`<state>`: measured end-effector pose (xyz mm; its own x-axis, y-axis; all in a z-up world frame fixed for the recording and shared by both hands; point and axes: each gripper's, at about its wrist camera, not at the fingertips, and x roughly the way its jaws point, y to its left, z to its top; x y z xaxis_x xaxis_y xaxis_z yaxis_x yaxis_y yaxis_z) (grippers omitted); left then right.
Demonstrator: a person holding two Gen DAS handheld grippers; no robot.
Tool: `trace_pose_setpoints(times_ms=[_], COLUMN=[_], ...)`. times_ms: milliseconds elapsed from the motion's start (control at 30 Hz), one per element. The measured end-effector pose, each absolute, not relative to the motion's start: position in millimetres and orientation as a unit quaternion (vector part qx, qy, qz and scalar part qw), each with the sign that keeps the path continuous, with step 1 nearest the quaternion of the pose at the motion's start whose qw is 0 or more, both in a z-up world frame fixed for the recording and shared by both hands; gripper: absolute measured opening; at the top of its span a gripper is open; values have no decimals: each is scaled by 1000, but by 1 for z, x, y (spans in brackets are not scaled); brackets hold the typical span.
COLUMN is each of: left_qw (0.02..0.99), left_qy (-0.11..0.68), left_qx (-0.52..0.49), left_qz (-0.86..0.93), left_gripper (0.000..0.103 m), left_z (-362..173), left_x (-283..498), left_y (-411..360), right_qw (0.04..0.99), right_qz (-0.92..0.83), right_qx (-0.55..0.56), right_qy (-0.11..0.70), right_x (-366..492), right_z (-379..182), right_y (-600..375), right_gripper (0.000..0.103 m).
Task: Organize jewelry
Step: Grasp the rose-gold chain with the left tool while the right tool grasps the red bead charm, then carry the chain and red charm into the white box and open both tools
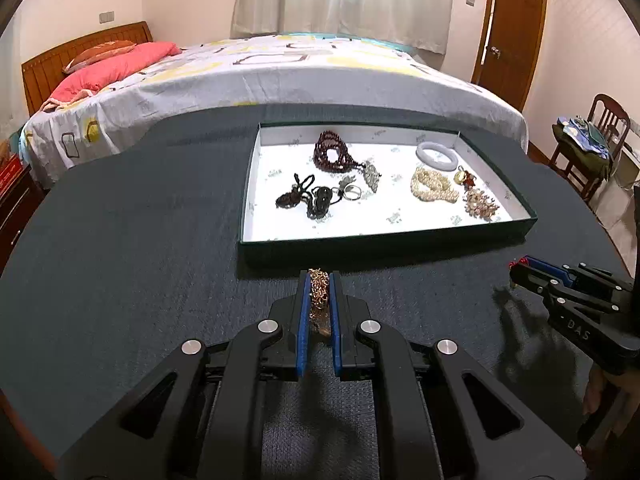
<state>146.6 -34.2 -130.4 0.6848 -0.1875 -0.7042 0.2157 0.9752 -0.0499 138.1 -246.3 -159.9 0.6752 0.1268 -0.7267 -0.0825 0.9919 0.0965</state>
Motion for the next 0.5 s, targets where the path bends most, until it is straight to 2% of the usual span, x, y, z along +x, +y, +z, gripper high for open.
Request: trace_pose_setpoints(times_ms=[500], left_qw=[932], left_qy=[343], left_qx=[12], left_qz=[-115], left_gripper=[9], left_z=[-97], left_x=[134], left_y=[-35], right_qw=[931], right_qz=[66], right_qx=[28], right_qy=[357], right_x=[132], right_z=[-124], right_y=[-242], right_gripper=[15])
